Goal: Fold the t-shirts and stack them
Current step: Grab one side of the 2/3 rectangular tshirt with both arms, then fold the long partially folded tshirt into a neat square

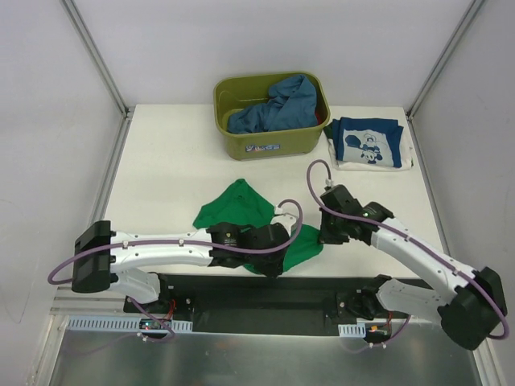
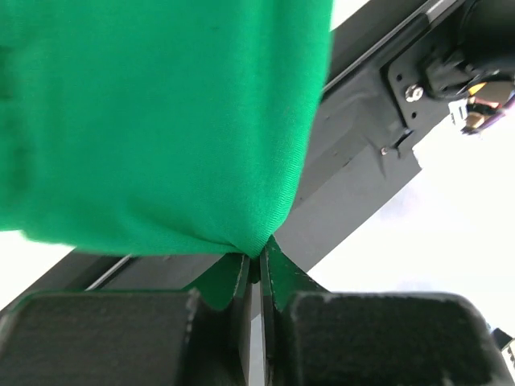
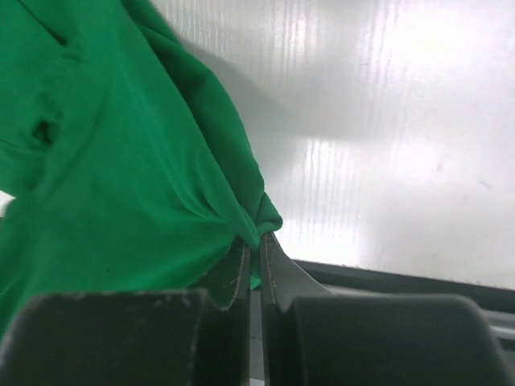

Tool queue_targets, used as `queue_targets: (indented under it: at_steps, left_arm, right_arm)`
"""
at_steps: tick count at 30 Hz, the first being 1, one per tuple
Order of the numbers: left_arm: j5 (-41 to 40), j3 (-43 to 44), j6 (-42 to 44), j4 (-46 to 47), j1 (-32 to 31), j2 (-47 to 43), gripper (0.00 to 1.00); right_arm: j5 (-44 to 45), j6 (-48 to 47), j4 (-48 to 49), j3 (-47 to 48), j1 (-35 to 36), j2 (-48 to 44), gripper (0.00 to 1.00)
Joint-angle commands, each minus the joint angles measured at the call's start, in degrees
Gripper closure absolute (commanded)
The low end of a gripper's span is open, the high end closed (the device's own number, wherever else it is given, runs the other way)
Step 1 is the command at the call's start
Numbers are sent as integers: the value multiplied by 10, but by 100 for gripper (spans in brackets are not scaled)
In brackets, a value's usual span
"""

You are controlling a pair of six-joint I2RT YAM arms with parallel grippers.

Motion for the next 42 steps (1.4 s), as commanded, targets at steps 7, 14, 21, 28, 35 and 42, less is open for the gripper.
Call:
queue_targets:
  at_steps: [7, 14, 21, 28, 35, 42]
  left_arm:
    - [-59, -37, 1, 0, 10, -119, 100]
    - [-42, -116, -33, -1, 78, -209, 100]
    - [-18, -166, -63, 0, 116, -283, 100]
    - [30, -182, -65, 35, 147, -297, 100]
    - [125, -153, -45, 121, 118, -216, 100]
    - [131, -137, -66, 178, 57, -167, 100]
  right_arm:
    - [43, -67, -73, 148, -2, 7, 99]
    - [15, -114, -58, 295, 10, 150, 99]
    - [28, -118, -71, 410, 18, 266, 100]
    - [51, -110, -62, 438, 18, 288, 99]
    - [72, -100, -54, 354, 2, 210, 99]
    - [79, -96, -54, 276, -24, 135, 99]
